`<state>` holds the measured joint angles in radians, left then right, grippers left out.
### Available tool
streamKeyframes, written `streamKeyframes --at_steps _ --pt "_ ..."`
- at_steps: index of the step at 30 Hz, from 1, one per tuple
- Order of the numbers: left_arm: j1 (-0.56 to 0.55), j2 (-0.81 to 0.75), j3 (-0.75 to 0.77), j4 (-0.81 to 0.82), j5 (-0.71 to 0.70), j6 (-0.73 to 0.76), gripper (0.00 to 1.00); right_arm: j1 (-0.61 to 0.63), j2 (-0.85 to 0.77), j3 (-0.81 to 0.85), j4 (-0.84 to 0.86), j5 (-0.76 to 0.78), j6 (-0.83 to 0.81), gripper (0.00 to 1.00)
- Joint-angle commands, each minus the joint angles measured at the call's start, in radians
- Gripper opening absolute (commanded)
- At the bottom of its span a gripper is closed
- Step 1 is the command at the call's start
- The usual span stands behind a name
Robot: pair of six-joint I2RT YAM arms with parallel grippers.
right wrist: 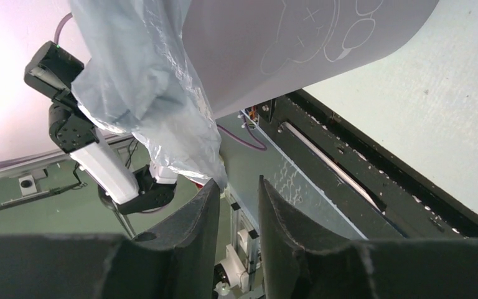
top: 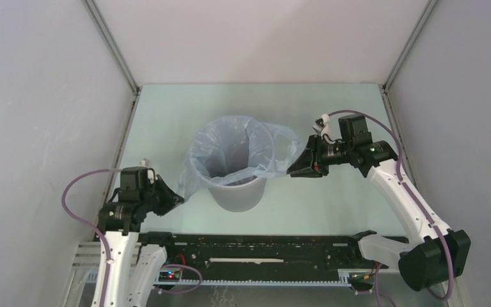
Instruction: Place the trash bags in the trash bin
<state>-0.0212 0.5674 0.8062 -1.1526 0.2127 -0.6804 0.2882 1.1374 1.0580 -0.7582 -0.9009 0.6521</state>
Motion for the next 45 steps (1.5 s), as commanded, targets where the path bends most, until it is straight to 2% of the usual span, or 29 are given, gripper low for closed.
streamKeyframes --at_steps 1,3,5,7,13,15,16,18,20,26,31,36,40,45 --pt "-0.003 -0.043 -0.051 0.011 0.027 -0.038 0.00 -0.004 0.013 0.007 0.058 -0.054 -0.012 0.42" --pt "-0.003 -0.060 -0.055 0.007 0.018 -0.045 0.00 -0.003 -0.006 0.007 0.085 -0.057 0.018 0.63" --pt "-0.003 -0.063 -0.054 -0.004 0.012 -0.047 0.00 0.003 -0.030 0.007 0.114 -0.048 0.058 0.75" --pt "-0.003 -0.062 -0.055 -0.006 0.028 -0.055 0.00 0.022 -0.042 0.006 0.150 -0.051 0.106 0.79" --pt "-0.003 -0.051 -0.057 0.022 0.053 -0.073 0.00 0.112 -0.050 -0.058 0.326 0.009 0.277 0.79" --pt "-0.003 -0.041 -0.063 0.022 0.056 -0.066 0.00 0.115 -0.043 -0.091 0.384 0.028 0.362 0.75" --pt "-0.003 -0.039 -0.064 0.022 0.060 -0.064 0.00 0.115 -0.044 -0.107 0.405 0.028 0.388 0.63" --pt "-0.003 -0.035 -0.062 0.025 0.061 -0.060 0.00 0.115 -0.061 -0.114 0.397 0.035 0.404 0.47" --pt "-0.003 -0.034 -0.056 0.022 0.058 -0.056 0.00 0.114 -0.093 -0.119 0.351 0.056 0.386 0.40" --pt "-0.003 -0.039 -0.057 -0.042 0.000 -0.033 0.00 0.080 -0.114 -0.201 0.333 0.018 0.326 0.00" --pt "-0.003 -0.066 -0.028 -0.090 -0.050 -0.022 0.00 0.045 -0.109 -0.224 0.334 -0.027 0.257 0.00" --pt "-0.003 -0.064 -0.048 -0.077 -0.061 -0.018 0.00 0.035 -0.076 -0.224 0.262 0.004 0.151 0.00" --pt "-0.003 -0.007 -0.090 0.073 -0.017 -0.026 0.00 0.035 0.003 -0.224 0.323 0.035 0.112 0.00" --pt "-0.003 0.146 -0.104 0.276 0.062 -0.038 0.00 0.033 0.106 -0.203 0.438 0.016 0.134 0.15"
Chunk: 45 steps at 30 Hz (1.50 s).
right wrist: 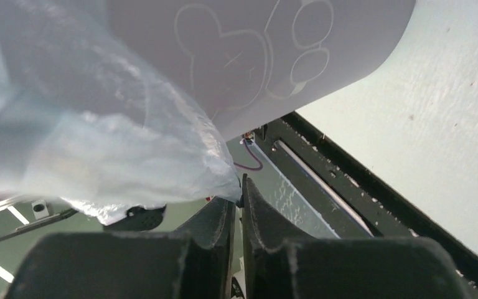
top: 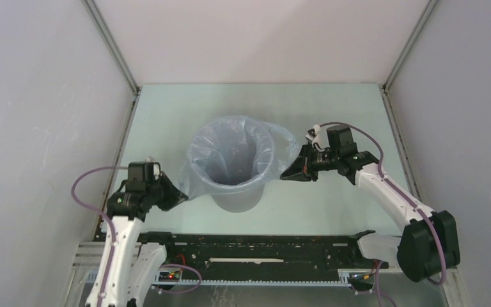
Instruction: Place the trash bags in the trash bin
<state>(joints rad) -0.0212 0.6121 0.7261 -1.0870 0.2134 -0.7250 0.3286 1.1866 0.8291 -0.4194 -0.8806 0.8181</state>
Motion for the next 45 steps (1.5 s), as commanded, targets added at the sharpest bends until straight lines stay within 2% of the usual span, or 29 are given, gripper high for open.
streamKeyframes --at_steps 1,3,5,8,11,13,16,19,21,26,29,32,36,40,43,45 --pt "-0.003 0.128 -0.024 0.234 0.064 0.009 0.00 -0.011 0.067 0.047 0.069 -0.003 -0.052 0.18" --pt "-0.003 0.184 -0.017 0.259 0.065 0.028 0.00 -0.016 0.058 0.089 -0.001 0.007 -0.113 0.27" --pt "-0.004 0.213 -0.018 0.266 0.063 0.048 0.00 -0.036 0.010 0.100 -0.029 -0.021 -0.117 0.41" --pt "-0.003 0.232 -0.034 0.281 0.066 0.066 0.00 -0.088 -0.083 0.101 0.010 -0.061 -0.071 0.59" --pt "-0.003 0.257 -0.047 0.298 0.076 0.070 0.00 -0.139 -0.098 0.111 0.071 -0.052 -0.028 0.75" --pt "-0.003 0.280 -0.042 0.302 0.086 0.075 0.00 -0.149 -0.050 0.142 0.104 -0.035 -0.024 0.81" --pt "-0.003 0.315 -0.019 0.302 0.101 0.091 0.00 -0.136 0.062 0.214 0.135 -0.017 -0.045 0.82" --pt "-0.003 0.354 0.012 0.288 0.108 0.109 0.00 -0.131 0.154 0.265 0.135 0.009 -0.062 0.81" --pt "-0.003 0.376 0.020 0.288 0.114 0.115 0.00 -0.134 0.200 0.276 0.156 0.015 -0.047 0.75" --pt "-0.003 0.429 0.013 0.313 0.120 0.130 0.00 -0.144 0.310 0.277 0.175 0.048 -0.031 0.48" --pt "-0.004 0.453 0.009 0.328 0.130 0.137 0.00 -0.141 0.372 0.274 0.162 0.066 -0.038 0.25" --pt "-0.005 0.466 -0.012 0.360 0.146 0.137 0.00 -0.126 0.437 0.276 0.215 0.066 -0.042 0.16" --pt "-0.005 0.482 -0.050 0.388 0.170 0.128 0.00 -0.096 0.540 0.285 0.298 0.069 0.014 0.12" --pt "-0.011 0.459 -0.080 0.415 0.181 0.112 0.00 -0.036 0.597 0.293 0.308 0.099 0.044 0.12" --pt "-0.011 0.479 -0.078 0.424 0.200 0.101 0.00 -0.026 0.596 0.294 0.274 0.115 0.033 0.15" --pt "-0.011 0.495 -0.075 0.435 0.226 0.091 0.00 -0.037 0.565 0.316 0.174 0.156 -0.022 0.21"
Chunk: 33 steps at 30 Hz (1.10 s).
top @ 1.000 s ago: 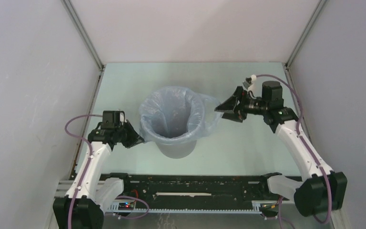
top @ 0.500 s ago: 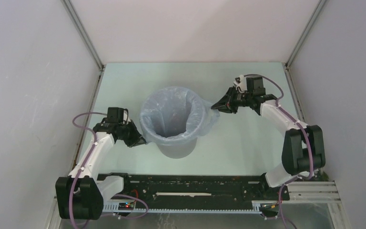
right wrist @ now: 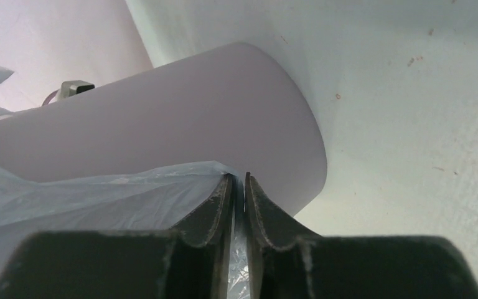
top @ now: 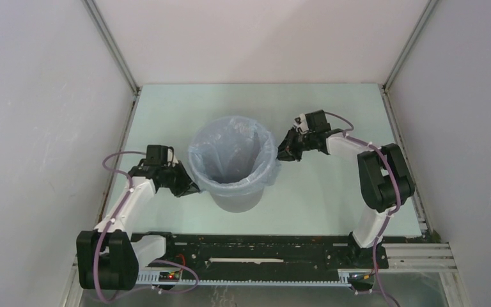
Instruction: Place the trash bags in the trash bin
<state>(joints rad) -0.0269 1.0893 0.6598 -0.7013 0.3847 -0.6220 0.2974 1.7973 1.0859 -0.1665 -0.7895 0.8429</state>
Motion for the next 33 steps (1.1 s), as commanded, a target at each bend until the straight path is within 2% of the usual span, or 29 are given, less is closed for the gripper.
streamKeyframes --at_steps 1,5,8,12,15,19,25,29,33 --pt "-0.005 0.019 -0.006 0.053 0.058 -0.020 0.00 -0.016 -0.064 0.105 -0.176 0.112 -0.084 0.24" --pt "-0.007 0.013 -0.005 0.085 0.080 -0.055 0.00 -0.080 -0.117 0.255 -0.551 0.219 -0.246 0.53" --pt "-0.008 0.026 -0.013 0.101 0.109 -0.068 0.02 -0.122 -0.173 0.356 -0.738 0.314 -0.354 0.64" --pt "-0.010 0.028 -0.019 0.094 0.110 -0.064 0.02 -0.143 -0.222 0.542 -0.915 0.447 -0.449 0.68" --pt "-0.010 -0.010 -0.024 0.093 0.101 -0.081 0.03 -0.092 -0.233 0.702 -0.980 0.482 -0.473 0.69" --pt "-0.011 -0.040 -0.047 0.108 0.092 -0.091 0.03 0.084 -0.228 0.874 -0.981 0.579 -0.477 0.76" --pt "-0.031 -0.126 -0.120 0.122 0.097 -0.159 0.03 0.396 -0.113 1.130 -1.016 0.716 -0.467 0.78" --pt "-0.044 -0.165 -0.164 0.164 0.103 -0.216 0.03 0.576 -0.053 1.133 -1.040 0.840 -0.497 0.73" --pt "-0.053 -0.175 -0.180 0.173 0.107 -0.227 0.03 0.663 -0.047 0.947 -0.931 0.859 -0.498 0.67"
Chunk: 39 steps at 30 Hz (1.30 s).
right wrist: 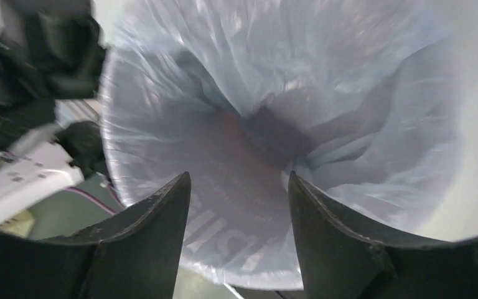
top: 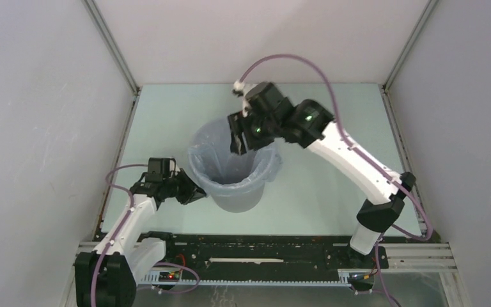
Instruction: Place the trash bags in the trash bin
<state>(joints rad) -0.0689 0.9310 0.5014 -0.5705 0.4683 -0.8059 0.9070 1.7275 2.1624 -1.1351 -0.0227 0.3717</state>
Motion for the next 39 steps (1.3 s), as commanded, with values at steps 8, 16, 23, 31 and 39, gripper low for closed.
streamKeyframes --at_steps 8,16,23,31,39 --pt "-0.021 -0.001 -0.007 0.062 0.031 -0.079 0.03 0.106 0.009 -0.525 0.528 0.171 -0.043 0.69" --pt "-0.043 0.023 0.007 0.055 0.021 -0.083 0.02 0.090 0.200 -0.441 0.705 0.247 -0.047 0.71" --pt "-0.046 0.016 0.004 0.057 0.011 -0.080 0.02 0.077 0.240 -0.375 0.726 0.230 -0.045 0.75" --pt "-0.047 -0.012 -0.016 0.078 -0.010 -0.083 0.02 0.076 0.069 -0.446 0.526 0.179 -0.073 0.78" --pt "-0.046 0.002 -0.042 0.120 -0.001 -0.096 0.02 0.026 -0.041 -0.653 0.593 0.163 -0.055 0.76"
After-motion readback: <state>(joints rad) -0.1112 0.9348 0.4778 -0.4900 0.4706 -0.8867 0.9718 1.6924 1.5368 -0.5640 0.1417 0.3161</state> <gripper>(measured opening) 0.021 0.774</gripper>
